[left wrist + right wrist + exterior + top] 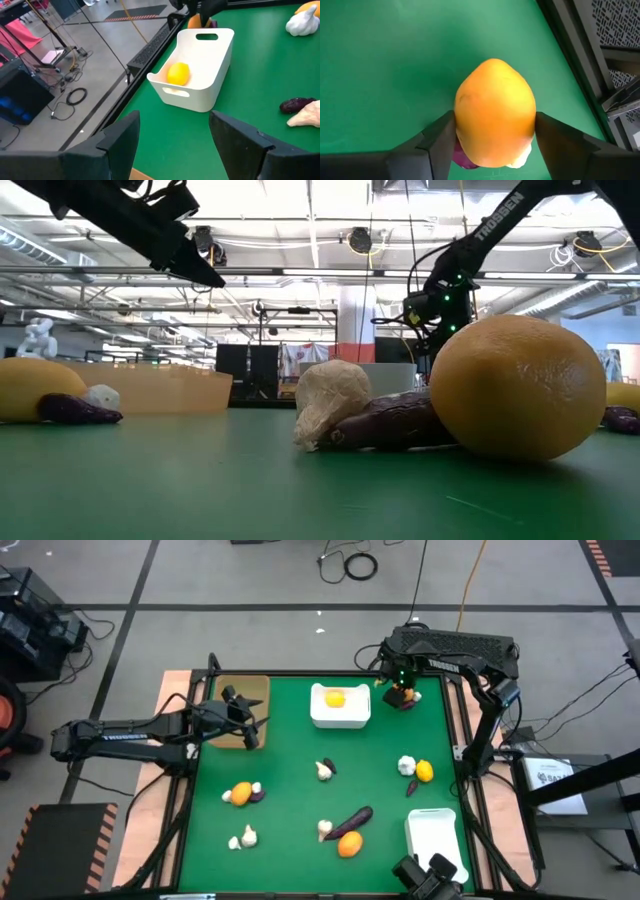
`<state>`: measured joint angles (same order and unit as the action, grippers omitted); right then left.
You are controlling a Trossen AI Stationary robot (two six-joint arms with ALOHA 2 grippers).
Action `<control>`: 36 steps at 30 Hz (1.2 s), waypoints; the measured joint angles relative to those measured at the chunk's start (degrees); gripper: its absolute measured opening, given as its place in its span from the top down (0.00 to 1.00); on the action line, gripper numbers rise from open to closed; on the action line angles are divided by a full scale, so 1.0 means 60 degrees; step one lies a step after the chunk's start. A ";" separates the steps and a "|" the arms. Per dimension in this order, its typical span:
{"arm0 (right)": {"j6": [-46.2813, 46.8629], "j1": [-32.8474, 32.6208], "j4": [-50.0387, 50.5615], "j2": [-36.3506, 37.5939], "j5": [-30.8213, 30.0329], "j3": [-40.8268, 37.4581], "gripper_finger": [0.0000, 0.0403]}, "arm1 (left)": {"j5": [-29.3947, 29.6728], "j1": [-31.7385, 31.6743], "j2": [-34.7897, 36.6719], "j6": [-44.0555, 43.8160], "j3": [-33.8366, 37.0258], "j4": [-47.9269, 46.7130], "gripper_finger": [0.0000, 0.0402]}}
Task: Sort produce into baskets
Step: Put the lemon into the top white bin
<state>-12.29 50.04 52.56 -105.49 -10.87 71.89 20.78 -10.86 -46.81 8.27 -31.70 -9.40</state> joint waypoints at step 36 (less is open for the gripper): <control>0.3137 -0.3727 0.0451 0.0011 0.1550 0.4301 0.45 | -0.0426 0.0000 0.0000 -0.0064 0.0000 -0.0409 0.39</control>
<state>6.53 27.68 55.26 -105.43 -1.57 97.70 18.22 -10.86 -46.81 7.88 -31.70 -11.85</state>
